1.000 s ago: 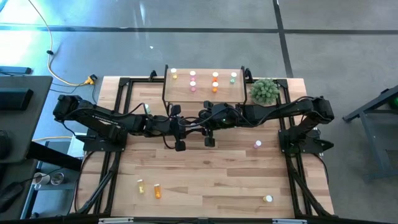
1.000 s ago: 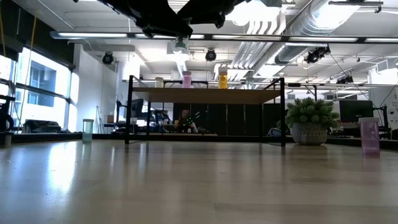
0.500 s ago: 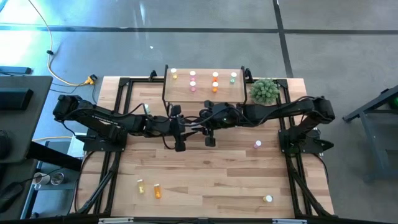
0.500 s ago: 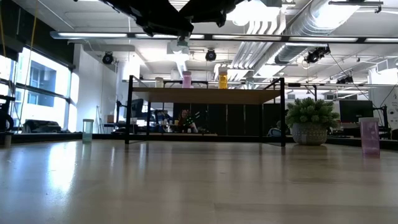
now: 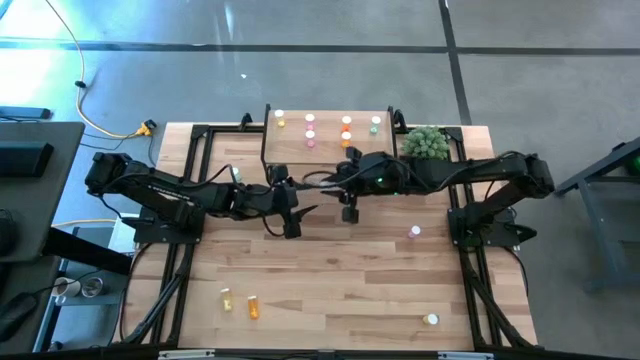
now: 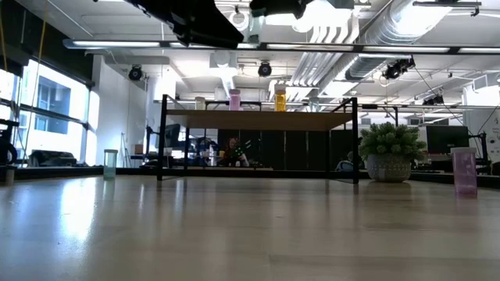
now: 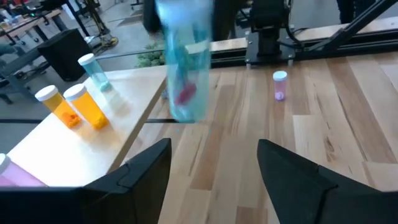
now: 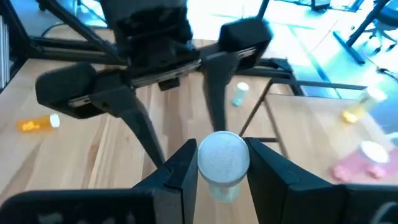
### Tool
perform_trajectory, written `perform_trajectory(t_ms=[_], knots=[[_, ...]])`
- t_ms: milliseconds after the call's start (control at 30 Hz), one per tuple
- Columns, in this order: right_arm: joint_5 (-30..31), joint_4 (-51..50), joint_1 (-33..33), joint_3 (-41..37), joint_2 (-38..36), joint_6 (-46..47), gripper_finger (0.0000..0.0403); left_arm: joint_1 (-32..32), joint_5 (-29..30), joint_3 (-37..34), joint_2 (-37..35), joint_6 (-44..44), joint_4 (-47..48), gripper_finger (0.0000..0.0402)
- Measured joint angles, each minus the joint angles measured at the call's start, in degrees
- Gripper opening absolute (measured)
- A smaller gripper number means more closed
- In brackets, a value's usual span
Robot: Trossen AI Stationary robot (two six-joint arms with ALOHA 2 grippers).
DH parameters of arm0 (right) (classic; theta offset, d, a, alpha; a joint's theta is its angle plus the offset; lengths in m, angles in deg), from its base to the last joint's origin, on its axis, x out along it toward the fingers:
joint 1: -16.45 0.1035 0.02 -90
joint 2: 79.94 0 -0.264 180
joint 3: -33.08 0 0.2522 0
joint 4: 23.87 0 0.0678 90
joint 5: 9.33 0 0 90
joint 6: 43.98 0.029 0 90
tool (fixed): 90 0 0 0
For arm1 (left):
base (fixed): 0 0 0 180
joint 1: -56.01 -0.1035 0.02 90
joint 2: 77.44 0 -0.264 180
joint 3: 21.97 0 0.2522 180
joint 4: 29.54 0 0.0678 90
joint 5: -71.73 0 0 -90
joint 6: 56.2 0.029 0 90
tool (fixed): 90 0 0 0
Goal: Pick and place medicine bottles onto shelf by color
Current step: Put the bottom blue pill bottle on the shelf aligned with the other blue pill bottle
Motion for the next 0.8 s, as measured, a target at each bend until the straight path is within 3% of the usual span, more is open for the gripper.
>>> perform_trajectory(t_ms=[600,800], knots=[[0.8,-9.6,-8.9,0.0,-18.5,-4.3,0.0097,0.0,0.7,0.0,0.0,-0.9,0.8,0.0229],[0.3,-15.9,-15.3,-0.6,-19.4,-3.3,0.0104,0.0,-0.4,0.0,0.0,-1.7,1.0,0.0229]])
